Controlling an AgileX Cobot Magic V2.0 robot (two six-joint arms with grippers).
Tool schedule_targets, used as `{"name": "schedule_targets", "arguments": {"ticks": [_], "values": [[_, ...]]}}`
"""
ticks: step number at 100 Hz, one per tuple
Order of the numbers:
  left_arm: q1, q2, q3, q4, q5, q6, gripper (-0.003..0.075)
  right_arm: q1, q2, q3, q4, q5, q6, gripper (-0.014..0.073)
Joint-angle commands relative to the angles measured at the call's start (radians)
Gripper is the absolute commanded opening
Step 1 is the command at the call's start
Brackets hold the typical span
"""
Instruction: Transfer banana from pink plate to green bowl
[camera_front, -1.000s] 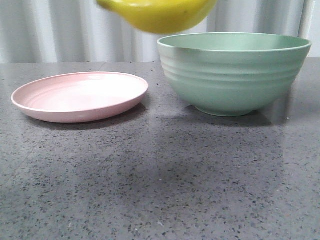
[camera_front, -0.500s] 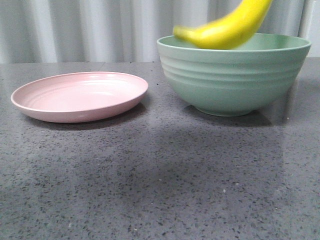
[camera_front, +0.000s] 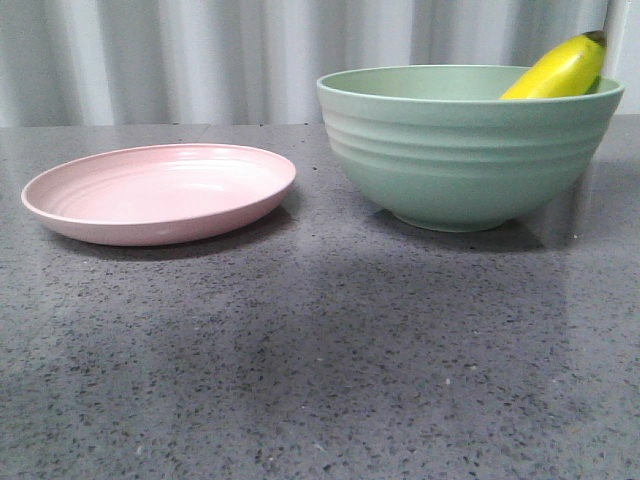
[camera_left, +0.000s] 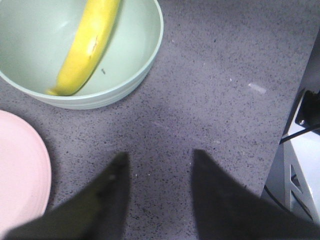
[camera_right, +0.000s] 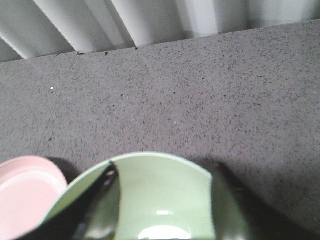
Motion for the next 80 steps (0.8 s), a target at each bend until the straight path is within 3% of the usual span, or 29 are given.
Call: {"name": "schedule_targets", "arguments": {"ticks": [1, 10, 25, 41, 80], "values": [[0.009, -0.053, -0.029, 0.004, -0.063, -0.03, -0.0008, 0.0, -0.077, -0.038, -0.033, 0.011, -0.018, 0.0118], [0.026, -0.085, -0.014, 0.006, -0.067, -0.044, -0.0019, 0.0, -0.108, -0.036, -0.071, 0.105, -0.04, -0.0081], [0.036, -0.17, 0.058, 0.037, -0.128, -0.044, -0.0019, 0.0, -0.178, 0.013, -0.093, 0.164, -0.056, -0.0074], [0.036, -0.313, 0.209, 0.047, -0.285, -0.091, -0.0019, 0.0, -0.302, 0.098, -0.095, 0.151, -0.076, -0.0074], [0.036, -0.691, 0.673, 0.088, -0.63, -0.144, -0.0019, 0.0, -0.744, 0.429, -0.099, 0.006, -0.089, -0.0074]]}}
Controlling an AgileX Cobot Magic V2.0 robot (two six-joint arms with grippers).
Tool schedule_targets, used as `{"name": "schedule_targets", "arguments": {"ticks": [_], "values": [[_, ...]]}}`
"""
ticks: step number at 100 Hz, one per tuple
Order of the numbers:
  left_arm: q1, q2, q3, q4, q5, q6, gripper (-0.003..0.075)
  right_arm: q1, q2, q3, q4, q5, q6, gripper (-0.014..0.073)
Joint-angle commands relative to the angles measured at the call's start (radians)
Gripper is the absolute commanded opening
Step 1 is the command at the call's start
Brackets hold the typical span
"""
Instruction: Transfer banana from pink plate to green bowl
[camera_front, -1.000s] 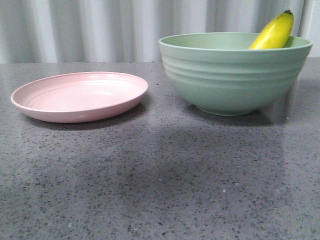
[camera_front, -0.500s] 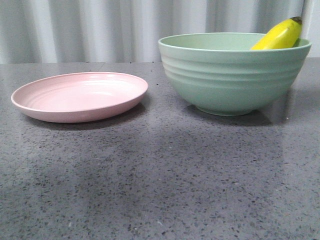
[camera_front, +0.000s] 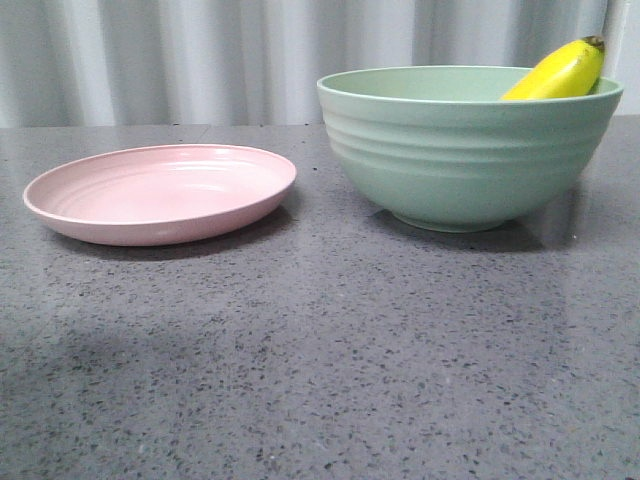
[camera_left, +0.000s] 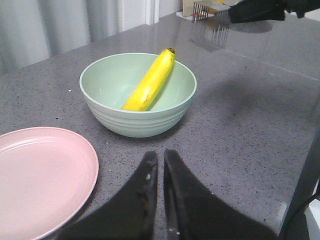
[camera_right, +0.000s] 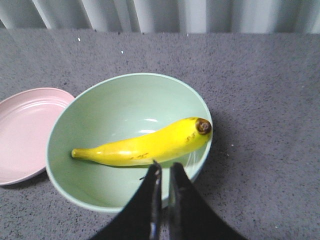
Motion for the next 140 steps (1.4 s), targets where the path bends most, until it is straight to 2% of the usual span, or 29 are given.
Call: {"name": "schedule_targets", "arguments": {"ticks": [1, 27, 56, 119, 131, 140], "values": [[0.0, -0.066, 0.067, 0.0, -0.153, -0.012, -0.0019, 0.0, -0.115, 0.046, -0.005, -0.108, -0.012, -0.0074], [0.0, -0.279, 0.339, 0.0, -0.337, -0.012, -0.0019, 0.0, -0.462, 0.257, -0.055, -0.212, -0.012, -0.0074], [0.0, -0.41, 0.481, -0.005, -0.352, -0.012, -0.0019, 0.0, -0.789, 0.417, -0.091, -0.178, -0.012, -0.0074], [0.0, -0.408, 0.543, 0.011, -0.354, -0.012, -0.0019, 0.0, -0.753, 0.42, -0.093, -0.164, -0.012, -0.0074], [0.067, -0.411, 0.564, 0.151, -0.358, -0.012, -0.0019, 0.0, -0.753, 0.42, -0.093, -0.164, -0.012, -0.0074], [0.171, -0.426, 0.589, 0.093, -0.404, -0.012, -0.0019, 0.0, -0.753, 0.42, -0.093, -0.164, -0.012, -0.0074]]}}
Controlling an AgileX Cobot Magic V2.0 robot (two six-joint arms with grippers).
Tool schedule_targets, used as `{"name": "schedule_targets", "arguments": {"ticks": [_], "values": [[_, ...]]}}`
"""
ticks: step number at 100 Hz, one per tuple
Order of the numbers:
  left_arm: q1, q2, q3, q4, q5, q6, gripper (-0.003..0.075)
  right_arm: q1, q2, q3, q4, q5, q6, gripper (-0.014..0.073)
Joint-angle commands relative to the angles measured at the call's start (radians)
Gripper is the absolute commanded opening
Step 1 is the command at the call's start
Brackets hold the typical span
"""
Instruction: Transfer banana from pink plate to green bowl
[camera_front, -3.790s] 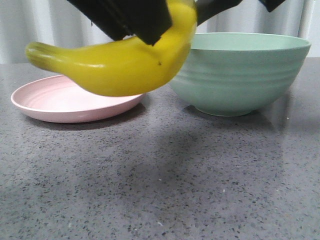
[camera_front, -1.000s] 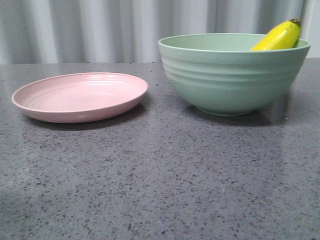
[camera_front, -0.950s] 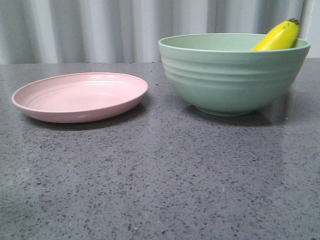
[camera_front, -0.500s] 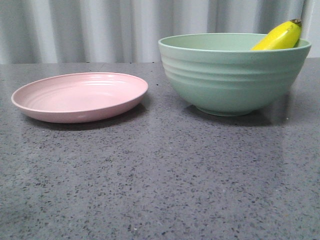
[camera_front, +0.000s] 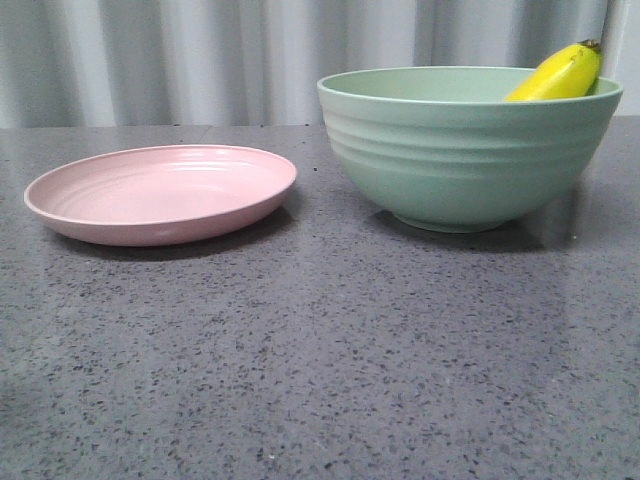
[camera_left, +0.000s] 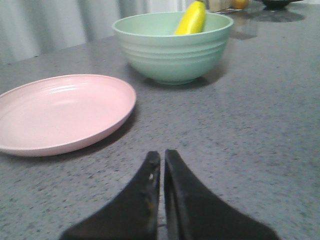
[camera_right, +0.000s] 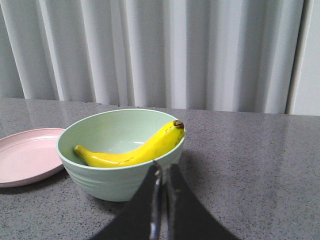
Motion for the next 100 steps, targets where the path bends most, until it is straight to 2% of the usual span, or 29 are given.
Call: {"name": "schedule_targets", "arguments": {"ticks": [1, 20, 26, 45, 58, 82, 100], "values": [[0.084, -0.007, -0.003, -0.027, -0.13, -0.009, -0.0019, 0.0, 0.018, -0.02, -0.007, -0.071, -0.01, -0.0074], [0.38, -0.054, 0.117, -0.074, -0.436, 0.002, -0.0019, 0.0, 0.018, -0.02, -0.007, -0.071, -0.01, -0.0074], [0.47, -0.065, 0.145, -0.072, -0.473, 0.004, -0.0019, 0.0, 0.018, -0.02, -0.007, -0.071, -0.01, -0.0074], [0.685, -0.131, 0.143, -0.069, -0.364, 0.004, -0.0019, 0.0, 0.018, -0.02, -0.007, -0.071, -0.01, -0.0074], [0.787, -0.214, 0.143, -0.069, -0.186, 0.004, -0.0019, 0.0, 0.018, -0.02, -0.007, -0.071, -0.01, -0.0074], [0.837, -0.211, 0.143, -0.076, 0.132, 0.004, -0.0019, 0.0, 0.018, -0.02, -0.007, -0.068, -0.01, -0.0074], [0.835, -0.211, 0.143, -0.076, 0.126, 0.004, -0.0019, 0.0, 0.018, -0.02, -0.007, -0.068, -0.01, -0.0074]]}}
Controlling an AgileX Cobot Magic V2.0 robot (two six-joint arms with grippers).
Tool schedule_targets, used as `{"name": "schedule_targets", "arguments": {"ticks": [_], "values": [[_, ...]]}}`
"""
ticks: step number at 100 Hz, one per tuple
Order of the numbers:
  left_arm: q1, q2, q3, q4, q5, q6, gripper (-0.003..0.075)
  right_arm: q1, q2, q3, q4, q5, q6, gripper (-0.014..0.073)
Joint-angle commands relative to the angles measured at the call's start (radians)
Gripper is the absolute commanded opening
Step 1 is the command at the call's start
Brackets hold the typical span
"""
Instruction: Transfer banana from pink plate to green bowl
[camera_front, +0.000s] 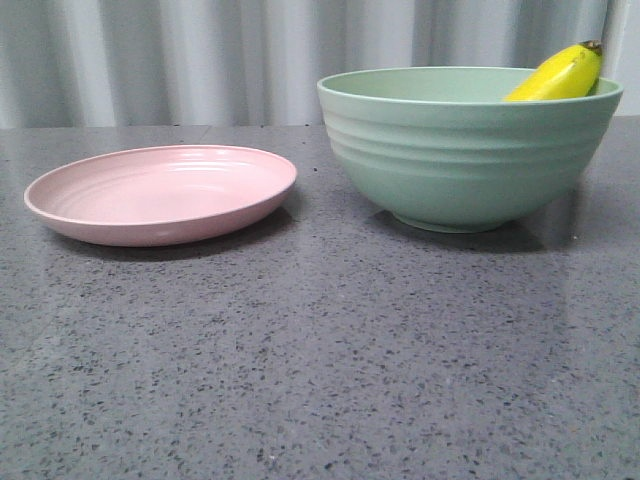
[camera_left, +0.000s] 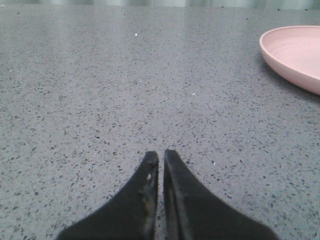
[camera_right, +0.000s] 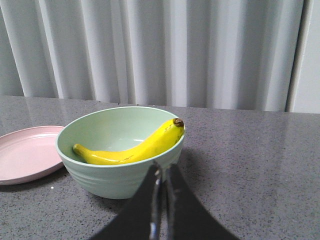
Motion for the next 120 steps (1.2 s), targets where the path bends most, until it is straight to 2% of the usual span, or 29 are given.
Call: {"name": "schedule_targets", "arguments": {"ticks": [1, 76, 83, 93, 103, 109, 120], "values": [[0.0, -0.035, 0.024, -0.011, -0.031, 0.001, -0.0019, 0.0, 0.018, -0.024, -0.005, -0.074, -0.01, -0.0074], [0.0, -0.035, 0.024, -0.011, -0.031, 0.001, -0.0019, -0.002, 0.016, -0.01, -0.005, -0.087, -0.01, -0.0074], [0.0, -0.035, 0.024, -0.011, -0.031, 0.001, -0.0019, -0.019, 0.009, 0.039, -0.034, -0.163, -0.01, -0.0074], [0.0, -0.035, 0.024, -0.011, -0.031, 0.001, -0.0019, -0.075, -0.002, 0.148, -0.08, -0.369, -0.008, -0.0074], [0.0, -0.033, 0.024, -0.011, -0.031, 0.001, -0.0019, -0.136, -0.011, 0.254, -0.08, -0.535, 0.074, -0.0074], [0.0, -0.033, 0.024, -0.011, -0.031, 0.001, -0.0019, -0.171, -0.011, 0.312, -0.085, -0.576, 0.104, -0.0074], [0.0, -0.033, 0.024, -0.011, -0.031, 0.001, -0.0019, -0.224, -0.011, 0.383, -0.105, -0.558, 0.117, -0.0074]]}}
